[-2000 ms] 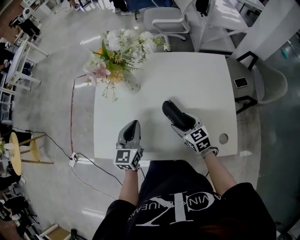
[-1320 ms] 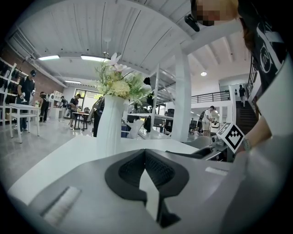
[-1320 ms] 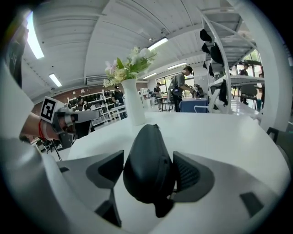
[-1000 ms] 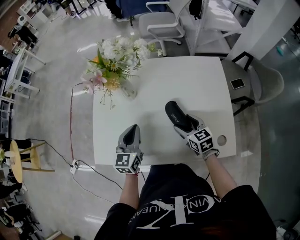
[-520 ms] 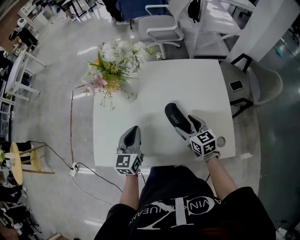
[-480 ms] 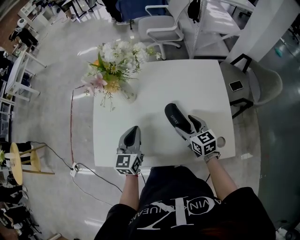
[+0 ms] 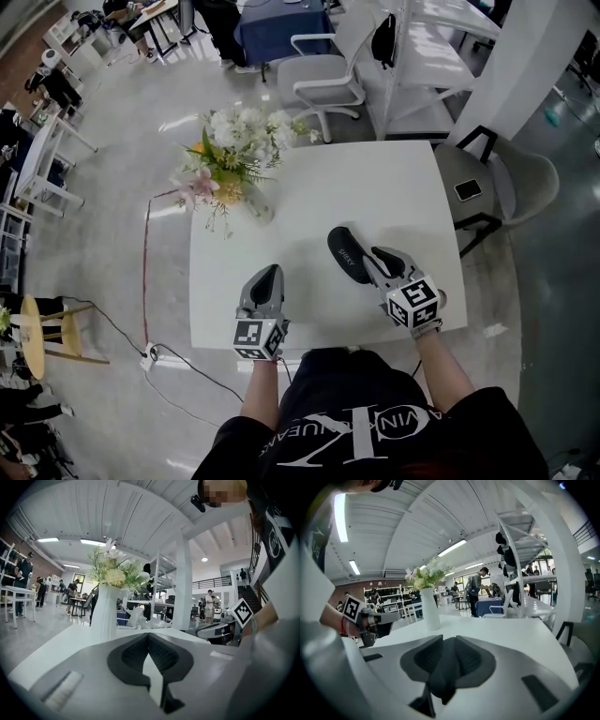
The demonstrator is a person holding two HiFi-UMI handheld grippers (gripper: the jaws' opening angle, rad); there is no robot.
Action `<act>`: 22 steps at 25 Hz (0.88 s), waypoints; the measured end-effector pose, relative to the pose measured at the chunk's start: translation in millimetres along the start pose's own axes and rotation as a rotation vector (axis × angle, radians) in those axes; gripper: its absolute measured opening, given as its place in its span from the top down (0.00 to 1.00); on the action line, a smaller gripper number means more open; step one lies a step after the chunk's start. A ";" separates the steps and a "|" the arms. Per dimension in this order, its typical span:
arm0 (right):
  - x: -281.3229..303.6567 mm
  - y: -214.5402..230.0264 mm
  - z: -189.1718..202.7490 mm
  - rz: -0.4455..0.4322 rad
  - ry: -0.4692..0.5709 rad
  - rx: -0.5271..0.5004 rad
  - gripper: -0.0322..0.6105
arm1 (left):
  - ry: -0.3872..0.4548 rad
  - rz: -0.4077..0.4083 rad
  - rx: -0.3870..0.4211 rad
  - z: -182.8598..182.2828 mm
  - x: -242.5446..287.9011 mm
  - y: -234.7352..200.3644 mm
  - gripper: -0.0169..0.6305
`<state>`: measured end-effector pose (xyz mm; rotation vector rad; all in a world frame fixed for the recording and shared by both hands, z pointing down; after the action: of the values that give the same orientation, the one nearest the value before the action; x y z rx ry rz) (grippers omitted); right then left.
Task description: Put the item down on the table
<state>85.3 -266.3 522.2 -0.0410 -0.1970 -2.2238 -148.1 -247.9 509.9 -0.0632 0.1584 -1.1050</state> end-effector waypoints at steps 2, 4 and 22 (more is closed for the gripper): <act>-2.3 3.4 -8.0 0.009 0.016 -0.009 0.85 | 0.010 0.001 0.000 -4.0 2.4 0.3 0.95; -4.6 6.7 -15.6 0.015 0.031 -0.014 0.88 | 0.020 0.002 0.002 -7.7 4.4 0.5 0.95; -14.0 26.3 -88.9 0.036 0.191 -0.081 0.91 | 0.130 0.004 0.022 -55.5 22.9 -3.3 0.96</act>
<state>118.2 -285.1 436.4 0.1225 -0.0014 -2.1830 -149.8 -268.2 453.4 0.0288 0.2629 -1.1065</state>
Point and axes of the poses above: the fingertips, and each gripper's own axes: x forward along the fingers, y to its right, z out of its underside, the point moved 3 cm from there along -x, backward along the fingers, and after that the axes turned 15 degrees about y, right-handed, at the moved point
